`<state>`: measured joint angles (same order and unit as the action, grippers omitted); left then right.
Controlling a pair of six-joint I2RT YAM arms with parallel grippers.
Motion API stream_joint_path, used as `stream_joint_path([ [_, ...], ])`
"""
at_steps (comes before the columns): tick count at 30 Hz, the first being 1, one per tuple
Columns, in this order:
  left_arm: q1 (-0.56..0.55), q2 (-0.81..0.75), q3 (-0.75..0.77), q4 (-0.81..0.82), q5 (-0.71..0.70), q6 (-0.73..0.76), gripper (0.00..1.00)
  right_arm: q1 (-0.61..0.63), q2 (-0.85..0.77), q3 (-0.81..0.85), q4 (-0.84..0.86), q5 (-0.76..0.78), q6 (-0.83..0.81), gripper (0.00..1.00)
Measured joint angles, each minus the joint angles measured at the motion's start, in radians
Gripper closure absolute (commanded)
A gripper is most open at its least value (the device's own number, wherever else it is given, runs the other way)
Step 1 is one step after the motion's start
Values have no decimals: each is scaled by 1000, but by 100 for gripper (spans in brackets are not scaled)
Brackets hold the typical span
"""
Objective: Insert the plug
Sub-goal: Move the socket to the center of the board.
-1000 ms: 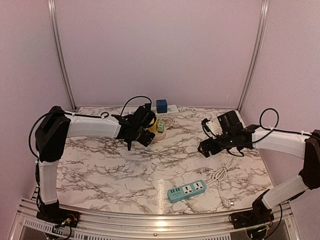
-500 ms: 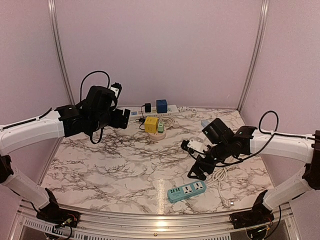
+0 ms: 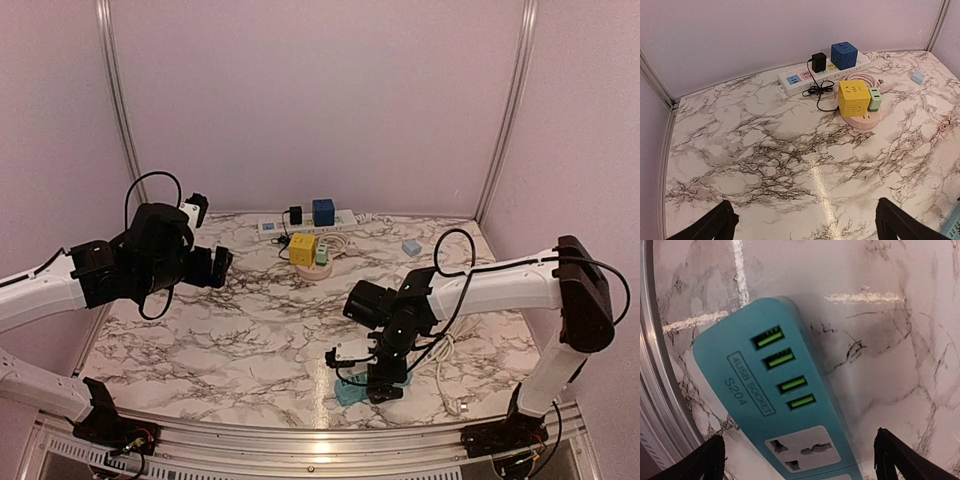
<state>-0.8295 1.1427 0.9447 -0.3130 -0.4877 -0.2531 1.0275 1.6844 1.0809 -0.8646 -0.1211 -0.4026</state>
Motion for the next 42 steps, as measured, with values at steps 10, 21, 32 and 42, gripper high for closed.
stream_joint_path([
  [10,0,-22,-20,0,35,-21,1,0,142,72,4,105,-106,50],
  [21,0,-27,-47,5,66,-47,1,22,363,391,10,98,-245,49],
  [32,0,-56,-70,4,70,-59,1,23,566,716,0,134,-259,12],
  [42,0,-72,-75,6,76,-58,1,-177,226,462,132,229,-87,3],
])
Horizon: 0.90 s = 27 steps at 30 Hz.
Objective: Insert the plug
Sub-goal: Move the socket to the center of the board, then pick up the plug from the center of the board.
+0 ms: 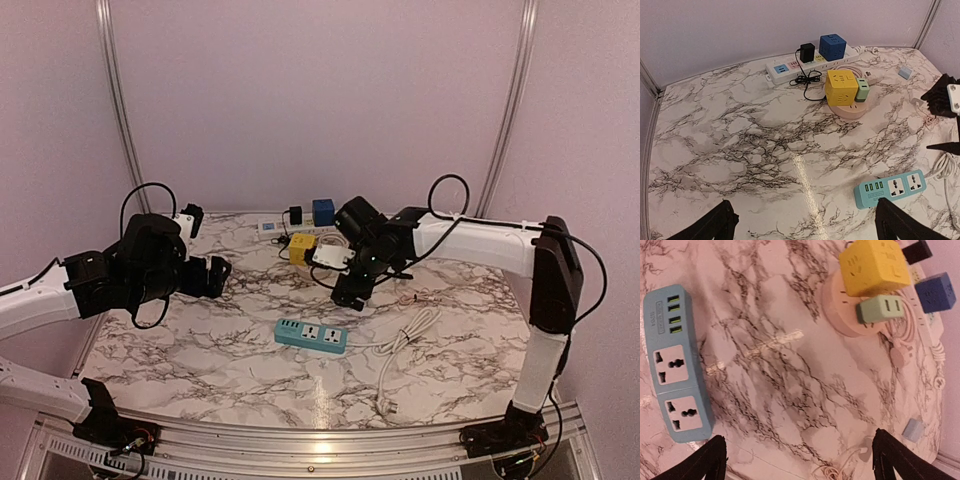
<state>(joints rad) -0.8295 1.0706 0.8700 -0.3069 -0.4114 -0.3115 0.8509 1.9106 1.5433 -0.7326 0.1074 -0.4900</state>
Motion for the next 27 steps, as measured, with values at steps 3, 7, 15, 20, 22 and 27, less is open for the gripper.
stream_joint_path([
  [3,0,0,0,3,8,0,1,-101,-89,-38,65,85,68,2],
  [7,0,0,0,4,12,0,1,-209,-97,-61,130,141,155,1],
  [15,0,0,0,3,11,0,1,-384,-7,-79,239,126,383,3],
  [20,0,-4,0,3,11,0,1,-418,75,-67,266,150,487,6],
  [22,0,-10,0,3,11,0,1,-417,94,-77,278,149,542,6],
  [27,0,-14,0,3,11,1,1,-417,76,-214,372,101,695,6],
])
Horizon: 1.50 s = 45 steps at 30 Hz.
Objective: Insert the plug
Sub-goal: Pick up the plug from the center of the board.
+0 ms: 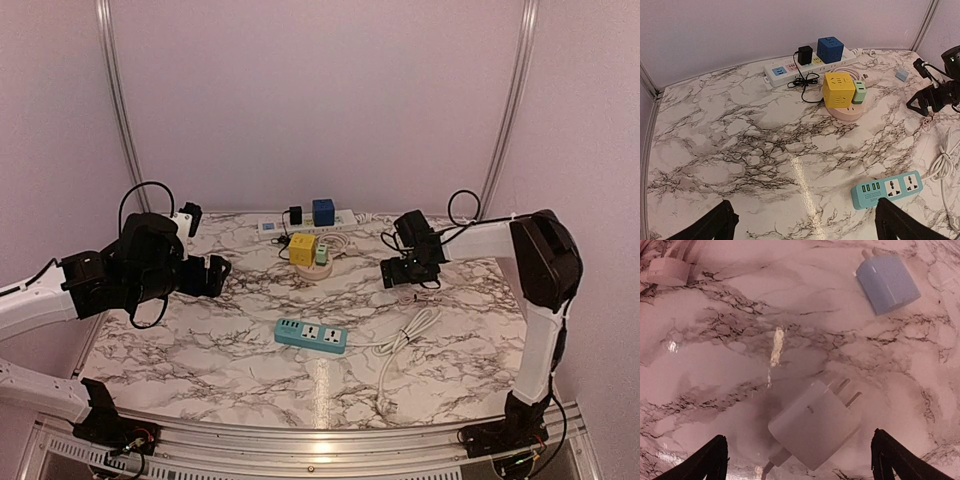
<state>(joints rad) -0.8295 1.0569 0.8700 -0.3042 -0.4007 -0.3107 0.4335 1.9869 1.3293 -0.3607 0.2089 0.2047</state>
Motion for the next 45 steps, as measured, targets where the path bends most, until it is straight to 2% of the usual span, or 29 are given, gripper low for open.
stream_joint_path([
  [6,0,0,-3,2,0,3,1,0,-56,-169,92,-63,150,6],
  [15,0,-3,-27,6,0,4,1,0,-8,-100,167,-99,243,10],
  [21,0,-18,-42,6,0,3,1,0,53,-37,170,-71,280,18],
  [23,0,-22,-43,6,0,4,1,0,67,-20,170,-58,287,21],
  [27,0,-33,-48,9,1,4,1,0,84,-3,172,-32,289,38],
  [30,0,-37,-56,11,3,4,1,0,104,21,170,-21,284,47],
  [36,0,-35,-58,24,27,3,1,0,115,28,178,-7,257,61],
  [40,0,-19,-58,44,49,0,1,0,116,28,192,-14,214,67],
  [45,0,8,-54,74,106,-4,1,8,45,-70,257,-88,111,67],
])
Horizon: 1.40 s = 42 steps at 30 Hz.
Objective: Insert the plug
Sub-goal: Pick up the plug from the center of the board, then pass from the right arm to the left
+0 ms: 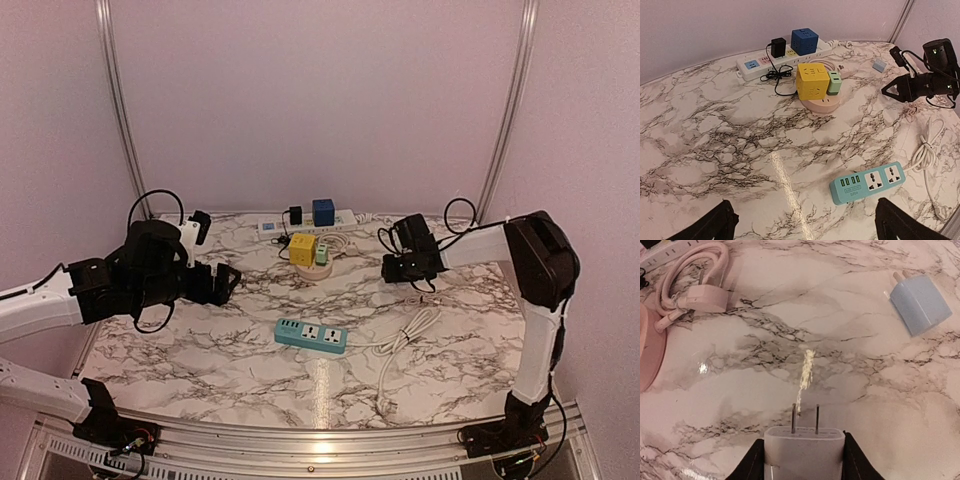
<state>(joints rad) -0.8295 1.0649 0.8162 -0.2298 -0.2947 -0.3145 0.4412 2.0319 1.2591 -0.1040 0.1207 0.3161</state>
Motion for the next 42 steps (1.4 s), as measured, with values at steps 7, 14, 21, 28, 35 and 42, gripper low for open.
stream_joint_path([
  [7,-8,72,48,76,163,-23,1,63,-369,-215,87,-153,-263,64],
  [14,-86,247,244,122,313,-39,1,258,-738,-374,179,-227,-507,64],
  [21,-155,383,440,134,412,-44,1,429,-938,-434,177,-226,-669,63],
  [28,-180,482,509,158,506,-76,1,554,-976,-434,134,-153,-787,63],
  [35,-205,520,546,167,561,-88,5,594,-972,-433,119,-92,-829,63],
  [42,-206,553,560,181,607,-101,32,600,-972,-433,117,-66,-850,62],
])
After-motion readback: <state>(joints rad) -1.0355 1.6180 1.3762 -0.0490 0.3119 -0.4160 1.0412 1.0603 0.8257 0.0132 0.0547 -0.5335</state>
